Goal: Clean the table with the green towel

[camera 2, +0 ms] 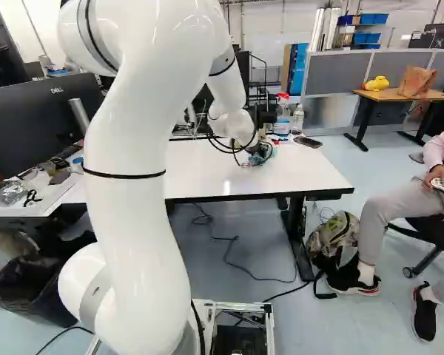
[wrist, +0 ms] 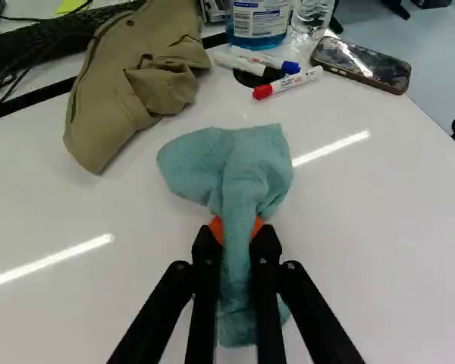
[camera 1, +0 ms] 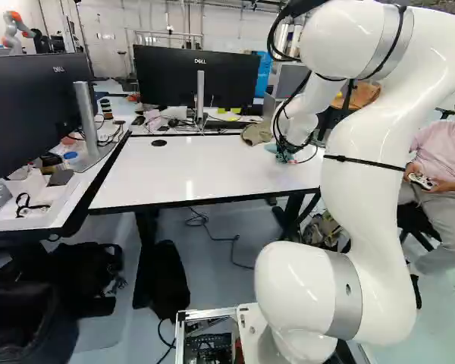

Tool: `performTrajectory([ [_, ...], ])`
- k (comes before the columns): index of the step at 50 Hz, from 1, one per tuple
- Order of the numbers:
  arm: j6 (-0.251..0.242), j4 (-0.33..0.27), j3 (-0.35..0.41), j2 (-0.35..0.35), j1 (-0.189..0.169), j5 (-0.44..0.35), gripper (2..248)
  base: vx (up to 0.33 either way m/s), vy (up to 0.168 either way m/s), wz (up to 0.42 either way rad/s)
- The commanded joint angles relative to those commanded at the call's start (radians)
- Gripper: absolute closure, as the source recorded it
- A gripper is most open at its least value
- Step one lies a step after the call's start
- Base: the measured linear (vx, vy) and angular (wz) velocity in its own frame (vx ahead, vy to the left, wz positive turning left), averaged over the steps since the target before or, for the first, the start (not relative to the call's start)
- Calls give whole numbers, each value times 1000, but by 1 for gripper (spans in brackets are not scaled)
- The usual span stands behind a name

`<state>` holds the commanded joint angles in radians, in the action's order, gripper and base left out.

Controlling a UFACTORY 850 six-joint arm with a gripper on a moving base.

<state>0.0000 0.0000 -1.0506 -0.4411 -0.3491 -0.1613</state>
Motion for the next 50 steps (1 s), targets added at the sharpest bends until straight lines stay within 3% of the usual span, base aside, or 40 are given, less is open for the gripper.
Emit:
performTrajectory([
  [40,0,0,0,0,0,8,200,0,0,0],
  [50,0,0,35,27,0,8,200,0,0,0],
])
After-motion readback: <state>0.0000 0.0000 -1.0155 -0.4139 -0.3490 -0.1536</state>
